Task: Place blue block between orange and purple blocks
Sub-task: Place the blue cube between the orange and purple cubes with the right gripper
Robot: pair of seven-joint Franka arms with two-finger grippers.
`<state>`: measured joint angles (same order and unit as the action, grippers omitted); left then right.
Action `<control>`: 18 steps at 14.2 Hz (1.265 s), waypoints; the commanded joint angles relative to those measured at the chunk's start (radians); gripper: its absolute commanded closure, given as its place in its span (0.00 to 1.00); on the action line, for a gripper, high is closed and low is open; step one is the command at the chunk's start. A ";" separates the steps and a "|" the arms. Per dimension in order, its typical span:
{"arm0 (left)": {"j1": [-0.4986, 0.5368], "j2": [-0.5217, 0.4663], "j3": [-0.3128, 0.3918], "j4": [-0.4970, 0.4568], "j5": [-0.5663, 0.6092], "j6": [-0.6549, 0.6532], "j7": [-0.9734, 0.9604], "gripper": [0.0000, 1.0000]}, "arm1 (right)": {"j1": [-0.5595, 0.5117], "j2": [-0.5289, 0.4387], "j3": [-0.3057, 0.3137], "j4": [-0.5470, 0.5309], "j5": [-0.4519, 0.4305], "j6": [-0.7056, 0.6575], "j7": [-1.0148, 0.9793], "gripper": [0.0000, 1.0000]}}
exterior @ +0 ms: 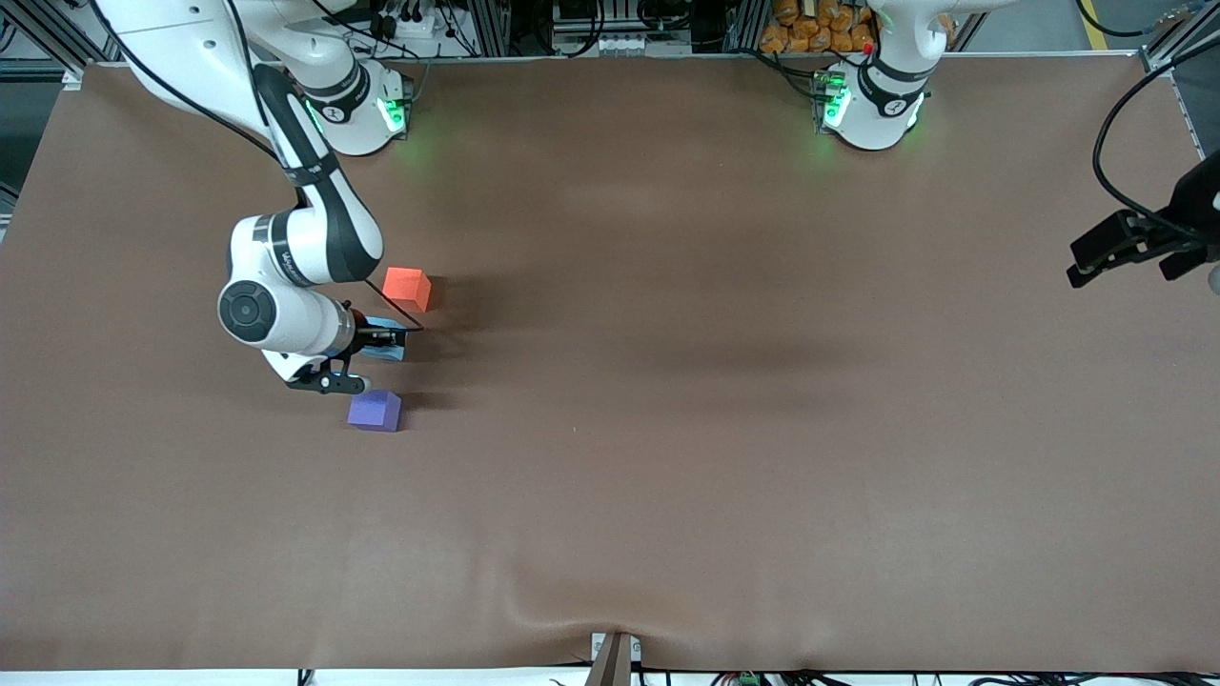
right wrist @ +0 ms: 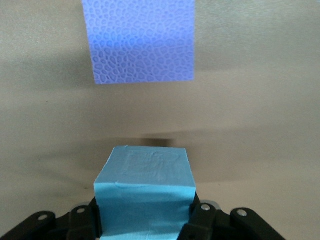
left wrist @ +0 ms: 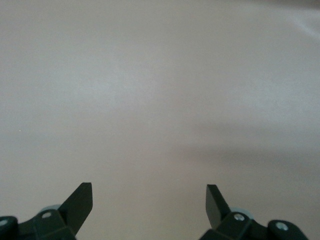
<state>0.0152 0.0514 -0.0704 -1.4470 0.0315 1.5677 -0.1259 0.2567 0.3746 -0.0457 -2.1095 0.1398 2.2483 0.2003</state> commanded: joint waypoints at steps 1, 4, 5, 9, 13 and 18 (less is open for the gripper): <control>-0.012 -0.057 0.015 -0.062 -0.019 0.002 -0.012 0.00 | 0.009 0.021 0.006 -0.010 0.000 0.039 -0.015 0.60; -0.018 -0.077 0.011 -0.081 -0.019 -0.001 -0.014 0.00 | 0.009 0.041 0.006 -0.010 0.000 0.065 -0.015 0.60; -0.021 -0.082 0.011 -0.081 -0.021 -0.018 -0.014 0.00 | 0.009 0.049 0.006 -0.010 0.000 0.074 -0.015 0.60; -0.021 -0.093 0.017 -0.078 -0.097 -0.050 -0.004 0.00 | 0.007 0.052 0.006 -0.009 0.000 0.077 -0.015 0.58; -0.026 -0.094 0.014 -0.076 -0.082 -0.087 0.003 0.00 | 0.003 0.031 0.006 -0.009 0.000 0.056 -0.013 0.00; -0.026 -0.100 0.004 -0.081 -0.045 -0.098 0.009 0.00 | -0.040 -0.092 0.000 0.109 -0.002 -0.146 -0.016 0.00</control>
<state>-0.0024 -0.0173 -0.0658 -1.5037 -0.0364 1.4792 -0.1219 0.2517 0.3580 -0.0495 -2.0540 0.1398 2.2065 0.2003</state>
